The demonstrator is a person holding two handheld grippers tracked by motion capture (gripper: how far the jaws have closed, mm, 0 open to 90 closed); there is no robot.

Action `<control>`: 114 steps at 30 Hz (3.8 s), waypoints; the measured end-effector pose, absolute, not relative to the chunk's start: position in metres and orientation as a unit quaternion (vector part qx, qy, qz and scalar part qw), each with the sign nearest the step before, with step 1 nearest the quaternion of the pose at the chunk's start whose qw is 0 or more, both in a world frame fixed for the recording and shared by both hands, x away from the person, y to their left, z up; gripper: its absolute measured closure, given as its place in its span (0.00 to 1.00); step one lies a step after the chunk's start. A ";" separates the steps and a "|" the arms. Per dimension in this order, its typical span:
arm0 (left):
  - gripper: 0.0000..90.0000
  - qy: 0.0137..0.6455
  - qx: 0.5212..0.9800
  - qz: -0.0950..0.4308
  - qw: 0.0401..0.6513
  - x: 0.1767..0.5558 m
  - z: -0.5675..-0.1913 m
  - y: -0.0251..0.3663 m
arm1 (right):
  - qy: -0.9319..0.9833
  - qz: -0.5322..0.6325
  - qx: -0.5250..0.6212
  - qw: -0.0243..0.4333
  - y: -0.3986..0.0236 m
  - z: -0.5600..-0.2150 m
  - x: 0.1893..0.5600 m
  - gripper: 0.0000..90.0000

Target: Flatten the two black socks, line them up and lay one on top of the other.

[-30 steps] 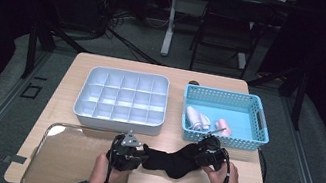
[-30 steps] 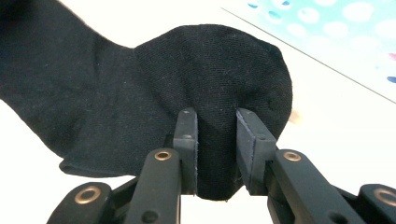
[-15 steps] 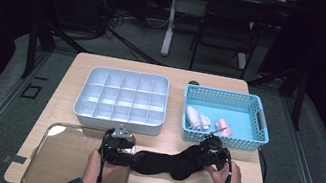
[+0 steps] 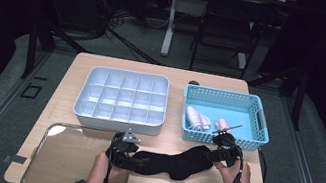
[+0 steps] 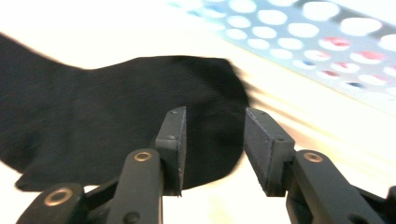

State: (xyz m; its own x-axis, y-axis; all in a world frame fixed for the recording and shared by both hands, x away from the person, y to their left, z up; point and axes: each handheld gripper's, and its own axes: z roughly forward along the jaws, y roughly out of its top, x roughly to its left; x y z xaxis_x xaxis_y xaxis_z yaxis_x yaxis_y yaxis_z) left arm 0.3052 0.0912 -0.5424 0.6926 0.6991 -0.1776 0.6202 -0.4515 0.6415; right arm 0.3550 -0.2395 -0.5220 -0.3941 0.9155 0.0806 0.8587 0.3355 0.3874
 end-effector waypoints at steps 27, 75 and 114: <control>0.14 0.373 0.853 0.061 0.360 0.301 -0.538 0.092 | 0.808 0.192 0.555 0.045 -0.243 -0.513 0.354 0.97; 0.23 0.357 0.877 0.039 0.320 0.306 -0.540 0.080 | 0.853 0.278 0.442 -0.020 -0.180 -0.497 0.350 0.59; 0.90 0.312 0.905 0.038 0.286 0.307 -0.560 0.058 | 0.851 0.149 0.502 0.049 -0.205 -0.548 0.355 0.58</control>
State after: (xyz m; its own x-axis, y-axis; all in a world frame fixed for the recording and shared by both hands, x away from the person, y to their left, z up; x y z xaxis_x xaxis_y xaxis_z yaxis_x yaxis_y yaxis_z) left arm 0.3067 0.0576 -0.5603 0.8025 0.5866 -0.1090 0.5430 -0.6424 0.5408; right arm 0.3555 -0.2050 -0.5476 -0.4913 0.8684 0.0669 0.8395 0.4516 0.3023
